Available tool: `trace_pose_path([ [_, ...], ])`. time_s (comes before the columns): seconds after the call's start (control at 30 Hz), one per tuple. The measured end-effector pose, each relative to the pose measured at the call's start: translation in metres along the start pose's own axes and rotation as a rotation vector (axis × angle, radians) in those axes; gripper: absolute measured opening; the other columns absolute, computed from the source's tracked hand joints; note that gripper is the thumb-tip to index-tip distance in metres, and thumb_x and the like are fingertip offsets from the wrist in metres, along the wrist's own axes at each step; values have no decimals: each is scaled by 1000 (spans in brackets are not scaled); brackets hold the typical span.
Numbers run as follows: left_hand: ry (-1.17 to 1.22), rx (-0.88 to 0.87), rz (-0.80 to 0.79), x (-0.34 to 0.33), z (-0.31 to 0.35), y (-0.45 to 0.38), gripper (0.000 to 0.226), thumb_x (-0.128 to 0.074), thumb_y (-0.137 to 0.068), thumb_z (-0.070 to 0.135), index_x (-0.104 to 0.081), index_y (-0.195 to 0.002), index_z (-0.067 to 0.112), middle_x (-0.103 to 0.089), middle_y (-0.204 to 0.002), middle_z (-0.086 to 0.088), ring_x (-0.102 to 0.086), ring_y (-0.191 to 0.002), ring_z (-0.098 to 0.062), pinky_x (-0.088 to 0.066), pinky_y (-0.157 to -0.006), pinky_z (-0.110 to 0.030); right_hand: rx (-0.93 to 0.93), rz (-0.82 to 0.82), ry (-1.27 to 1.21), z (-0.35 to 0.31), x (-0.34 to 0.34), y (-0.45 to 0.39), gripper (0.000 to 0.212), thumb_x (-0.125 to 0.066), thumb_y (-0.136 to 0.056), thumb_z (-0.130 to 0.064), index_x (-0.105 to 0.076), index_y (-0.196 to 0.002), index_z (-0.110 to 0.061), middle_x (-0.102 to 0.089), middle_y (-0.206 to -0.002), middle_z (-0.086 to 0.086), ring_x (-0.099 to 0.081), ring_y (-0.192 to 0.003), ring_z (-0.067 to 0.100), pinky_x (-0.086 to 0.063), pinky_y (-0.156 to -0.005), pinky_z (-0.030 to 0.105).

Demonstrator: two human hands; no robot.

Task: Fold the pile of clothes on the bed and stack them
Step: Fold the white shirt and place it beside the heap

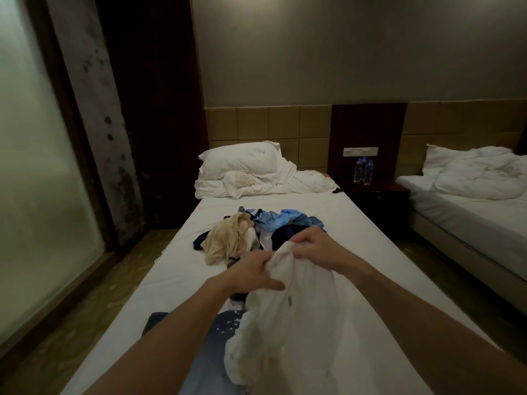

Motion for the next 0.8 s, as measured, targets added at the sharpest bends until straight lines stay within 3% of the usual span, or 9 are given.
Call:
trace_pose_path([
  [0.07,-95,-3,-32,0,-4,3,21,-82,-78,33,-63,-87,30,-57,-79,15,-53,-70,3,-42,-66,-17,-36,43,17,6,15,7,29,-60,-80,0,-81,-89,-19,-74,-82,-3,-63,-79,2,-49,-73,20],
  [0.17,-152,43,5,-2,-14,11,31,-77,-83,33,-62,-106,21,-52,-93,11,-49,-86,-7,-38,-76,-27,-76,77,42,13,27,16,33,-65,-79,-5,-77,-89,-33,-72,-91,-15,-63,-94,2,-50,-85,24],
  [0.23,-125,91,18,-6,-22,17,37,-74,-85,24,-56,-116,18,-51,-99,9,-48,-90,-10,-37,-75,-27,-89,104,24,15,31,21,29,-68,-78,-7,-77,-90,-32,-70,-93,-15,-62,-96,1,-48,-83,23],
  [0.3,-119,136,13,-10,-30,25,32,-71,-86,19,-53,-112,15,-54,-97,3,-48,-84,-13,-41,-71,-30,-99,186,0,14,36,23,24,-74,-75,-10,-79,-90,-29,-70,-93,-15,-61,-95,1,-46,-78,19],
  [0.43,-135,224,67,-5,-49,37,20,-61,-94,25,-65,-104,8,-65,-98,-11,-59,-85,-24,-49,-83,-40,-118,368,54,16,55,28,21,-85,-69,-19,-79,-88,-25,-68,-86,-12,-60,-86,6,-43,-66,18],
  [0.53,1,251,177,10,-46,49,29,-52,-100,36,-70,-96,14,-68,-90,-8,-64,-83,-22,-51,-77,-35,-94,449,82,23,67,30,14,-77,-77,-12,-74,-78,-26,-69,-82,-8,-62,-82,8,-43,-63,20],
  [0.63,166,174,314,31,-30,59,26,-50,-101,40,-71,-105,25,-71,-96,4,-65,-91,-12,-53,-84,-32,-100,464,209,30,73,30,29,-63,-84,-4,-62,-71,-29,-66,-79,-4,-61,-82,18,-43,-62,25],
  [0.77,136,112,354,56,-9,64,14,-58,-98,37,-58,-108,27,-62,-100,10,-60,-93,-8,-47,-77,-25,-151,528,227,19,84,38,11,-71,-87,-27,-60,-88,-25,-64,-87,-2,-61,-86,20,-52,-77,37],
  [0.8,79,107,362,62,-7,65,12,-57,-99,33,-55,-109,26,-61,-99,10,-59,-92,-9,-45,-77,-25,-146,550,210,15,90,43,16,-75,-85,-32,-62,-89,-22,-64,-87,-2,-61,-84,19,-52,-77,37],
])
Point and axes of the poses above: each hand's wrist, its own y-axis away from the middle knuckle, its own x-axis out of the back of the hand, z = x × y, the point moved 3 cm from there along -y, towards the middle knuckle
